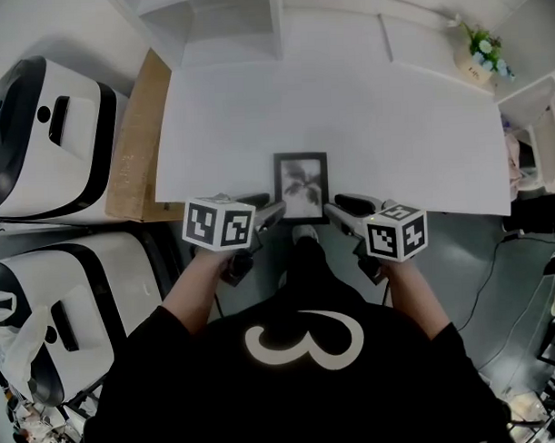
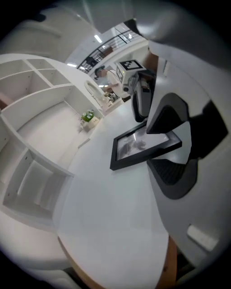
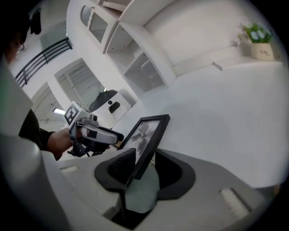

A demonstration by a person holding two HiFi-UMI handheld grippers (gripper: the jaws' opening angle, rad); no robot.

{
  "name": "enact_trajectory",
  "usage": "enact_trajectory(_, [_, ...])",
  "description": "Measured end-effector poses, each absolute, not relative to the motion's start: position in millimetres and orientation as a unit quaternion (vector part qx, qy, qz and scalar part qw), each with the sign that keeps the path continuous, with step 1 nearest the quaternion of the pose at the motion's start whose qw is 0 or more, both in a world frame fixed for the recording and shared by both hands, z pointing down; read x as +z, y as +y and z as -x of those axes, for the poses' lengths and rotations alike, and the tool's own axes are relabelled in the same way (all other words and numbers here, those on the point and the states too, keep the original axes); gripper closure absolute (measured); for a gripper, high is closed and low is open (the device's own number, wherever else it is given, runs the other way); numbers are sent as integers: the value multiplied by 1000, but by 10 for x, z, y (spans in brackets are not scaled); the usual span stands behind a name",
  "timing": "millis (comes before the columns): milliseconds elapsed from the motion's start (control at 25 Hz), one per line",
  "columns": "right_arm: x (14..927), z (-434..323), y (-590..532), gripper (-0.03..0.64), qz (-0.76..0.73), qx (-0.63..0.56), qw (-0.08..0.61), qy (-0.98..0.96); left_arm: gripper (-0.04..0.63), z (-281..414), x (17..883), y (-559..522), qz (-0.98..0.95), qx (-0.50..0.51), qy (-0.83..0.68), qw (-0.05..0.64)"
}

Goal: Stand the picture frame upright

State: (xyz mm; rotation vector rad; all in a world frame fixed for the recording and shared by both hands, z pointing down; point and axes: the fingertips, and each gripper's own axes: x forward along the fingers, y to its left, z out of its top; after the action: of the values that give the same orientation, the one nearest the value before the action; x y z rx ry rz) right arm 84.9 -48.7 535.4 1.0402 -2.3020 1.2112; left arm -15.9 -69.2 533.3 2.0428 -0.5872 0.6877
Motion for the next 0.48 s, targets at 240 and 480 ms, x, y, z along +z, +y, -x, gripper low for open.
enact_trajectory(240, [5468,-844,-329,489,-331,534,101,-772,434,205,5402,-586,-781,197,-195,559])
enact_trajectory(480, [5558,-754,-353,489,-306,577,83,-753,434,186,5544,-532,-763,192,-171,593])
